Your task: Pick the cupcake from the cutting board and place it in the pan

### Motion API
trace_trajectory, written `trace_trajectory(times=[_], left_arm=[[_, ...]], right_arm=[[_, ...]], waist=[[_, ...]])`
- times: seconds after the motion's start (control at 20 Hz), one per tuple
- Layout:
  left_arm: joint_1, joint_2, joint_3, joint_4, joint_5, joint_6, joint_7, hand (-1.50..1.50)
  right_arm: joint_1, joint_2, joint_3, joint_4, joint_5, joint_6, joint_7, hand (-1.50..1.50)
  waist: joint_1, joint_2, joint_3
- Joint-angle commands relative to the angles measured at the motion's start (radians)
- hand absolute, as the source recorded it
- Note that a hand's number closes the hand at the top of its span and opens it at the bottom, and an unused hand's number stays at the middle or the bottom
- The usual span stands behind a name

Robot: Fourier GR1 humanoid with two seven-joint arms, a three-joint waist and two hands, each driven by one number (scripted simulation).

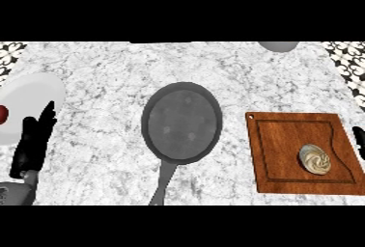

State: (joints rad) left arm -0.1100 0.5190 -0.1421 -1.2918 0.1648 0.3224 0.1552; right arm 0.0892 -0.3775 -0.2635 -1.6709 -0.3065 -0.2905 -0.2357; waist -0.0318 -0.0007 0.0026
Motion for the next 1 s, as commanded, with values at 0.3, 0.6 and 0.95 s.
trace_trajectory(times=[0.3, 0.6, 0.95], left_arm=[[-0.005, 0.027, 0.052, 0.014, 0.013, -0.09, 0.041, 0.0], [0.001, 0.019, 0.042, 0.01, 0.009, -0.086, 0.033, 0.0], [-0.06, 0.025, 0.053, 0.044, -0.004, -0.104, 0.037, 0.0]], right_arm=[[0.26, -0.109, -0.037, -0.217, 0.118, 0.09, 0.051, -1.5], [0.295, -0.395, 0.004, -0.262, 0.306, 0.163, 0.379, -1.5], [0.172, -0.598, 0.132, -0.307, 0.386, 0.319, 0.764, -1.5]], waist=[[0.022, -0.001, -0.004], [0.047, 0.006, -0.008], [0.065, 0.013, -0.007]])
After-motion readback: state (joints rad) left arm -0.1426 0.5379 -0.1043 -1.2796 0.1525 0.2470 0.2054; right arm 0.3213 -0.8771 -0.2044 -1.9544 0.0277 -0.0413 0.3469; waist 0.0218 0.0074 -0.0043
